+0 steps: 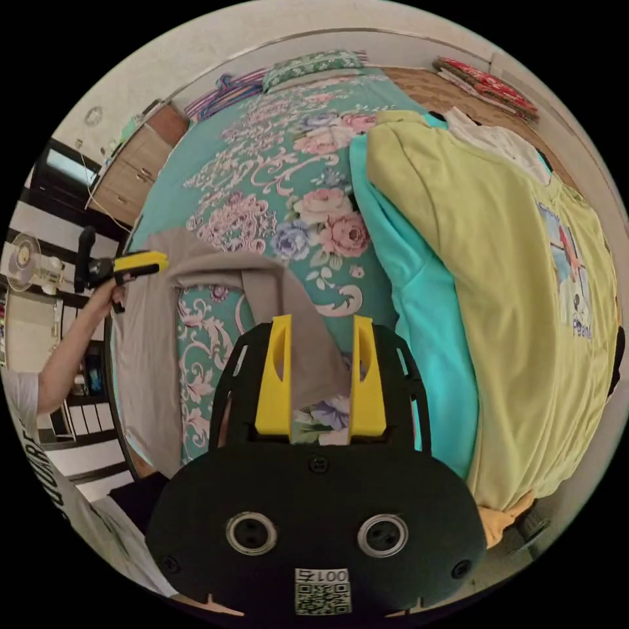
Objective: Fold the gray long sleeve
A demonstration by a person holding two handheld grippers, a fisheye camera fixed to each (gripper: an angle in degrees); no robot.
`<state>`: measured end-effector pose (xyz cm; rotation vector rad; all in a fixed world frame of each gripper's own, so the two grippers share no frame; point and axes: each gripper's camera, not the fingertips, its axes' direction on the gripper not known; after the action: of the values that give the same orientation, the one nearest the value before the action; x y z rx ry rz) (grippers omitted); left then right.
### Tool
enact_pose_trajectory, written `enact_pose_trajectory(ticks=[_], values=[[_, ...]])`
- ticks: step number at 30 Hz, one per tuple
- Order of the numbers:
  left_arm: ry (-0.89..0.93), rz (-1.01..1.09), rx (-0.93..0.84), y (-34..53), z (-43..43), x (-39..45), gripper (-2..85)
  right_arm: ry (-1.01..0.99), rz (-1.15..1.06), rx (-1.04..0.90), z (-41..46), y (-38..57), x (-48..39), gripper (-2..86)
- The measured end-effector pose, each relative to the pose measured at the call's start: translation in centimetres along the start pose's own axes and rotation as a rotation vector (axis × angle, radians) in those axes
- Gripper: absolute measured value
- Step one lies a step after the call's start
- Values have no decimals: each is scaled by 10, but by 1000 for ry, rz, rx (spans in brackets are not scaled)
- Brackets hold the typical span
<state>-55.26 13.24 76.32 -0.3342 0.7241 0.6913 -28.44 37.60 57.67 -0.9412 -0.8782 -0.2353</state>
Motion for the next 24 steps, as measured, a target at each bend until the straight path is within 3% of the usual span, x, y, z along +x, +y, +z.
enact_pose_trajectory(ticks=[5, 8, 11, 14, 21, 24], values=[[-9, 200, -90, -59, 30, 14, 56, 148, -91, -129, 47, 9, -13, 125], [18, 306, -151, -73, 40, 21, 51, 203, -185, -112, 36, 16, -28, 33], [39, 372, -193, -76, 40, 30, 15, 205, -187, -42, -8, 26, -24, 14], [19, 412, -210, -76, 39, 43, -6, 133, -131, 10, -58, 32, 3, 8], [-81, 365, -71, -75, -2, 62, -10, -354, -61, -2, -107, 41, 46, 5], [-90, 350, -57, -73, -7, 64, -10, -358, -19, 17, -101, 39, 50, 5]])
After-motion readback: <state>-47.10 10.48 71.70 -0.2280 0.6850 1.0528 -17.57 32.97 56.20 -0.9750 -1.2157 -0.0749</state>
